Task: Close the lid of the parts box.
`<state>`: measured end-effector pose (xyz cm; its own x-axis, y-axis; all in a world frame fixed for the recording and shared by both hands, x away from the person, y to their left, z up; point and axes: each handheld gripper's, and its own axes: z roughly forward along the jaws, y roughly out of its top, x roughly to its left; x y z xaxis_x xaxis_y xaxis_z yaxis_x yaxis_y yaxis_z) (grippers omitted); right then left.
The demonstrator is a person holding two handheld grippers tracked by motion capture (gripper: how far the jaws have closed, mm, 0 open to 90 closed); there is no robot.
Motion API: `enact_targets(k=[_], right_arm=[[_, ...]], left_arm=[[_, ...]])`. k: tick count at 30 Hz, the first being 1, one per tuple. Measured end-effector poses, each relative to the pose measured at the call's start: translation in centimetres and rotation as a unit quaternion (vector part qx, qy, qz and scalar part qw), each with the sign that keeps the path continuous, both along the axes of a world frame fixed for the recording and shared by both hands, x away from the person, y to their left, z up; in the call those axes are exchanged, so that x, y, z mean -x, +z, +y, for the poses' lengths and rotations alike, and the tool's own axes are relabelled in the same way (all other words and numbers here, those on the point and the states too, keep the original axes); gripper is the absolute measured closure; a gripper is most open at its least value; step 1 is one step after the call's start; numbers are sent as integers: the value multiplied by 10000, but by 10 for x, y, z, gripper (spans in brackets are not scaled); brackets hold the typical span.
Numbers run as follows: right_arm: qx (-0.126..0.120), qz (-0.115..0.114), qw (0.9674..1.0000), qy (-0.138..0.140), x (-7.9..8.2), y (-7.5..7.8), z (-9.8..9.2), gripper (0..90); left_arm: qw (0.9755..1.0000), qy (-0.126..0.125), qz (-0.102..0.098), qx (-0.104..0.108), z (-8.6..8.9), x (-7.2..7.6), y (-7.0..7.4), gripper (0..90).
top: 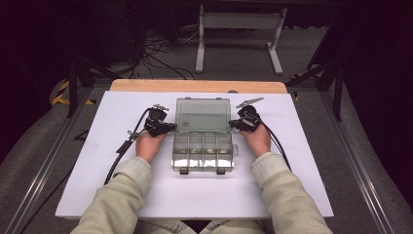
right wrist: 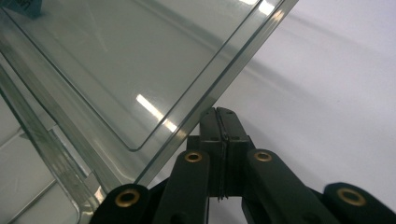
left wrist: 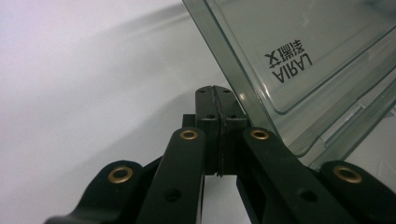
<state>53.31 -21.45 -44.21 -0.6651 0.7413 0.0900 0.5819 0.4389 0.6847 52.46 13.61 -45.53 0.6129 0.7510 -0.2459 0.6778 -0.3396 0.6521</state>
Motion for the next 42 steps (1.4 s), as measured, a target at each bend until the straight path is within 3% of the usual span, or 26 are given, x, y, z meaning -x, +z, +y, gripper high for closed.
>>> enact_targets(k=[7,17,42], right_arm=[[-125,-296,9995,-74,3,8,0,900],[-272,-621,9976,-102,6,14,0,900],[-439,-924,9947,-80,11,25,-2,900]], left_arm=[[9999,70,-93,114,1,1,6,899],[9992,146,-356,60,1,3,11,900],[9975,263,-640,125,0,8,23,900]])
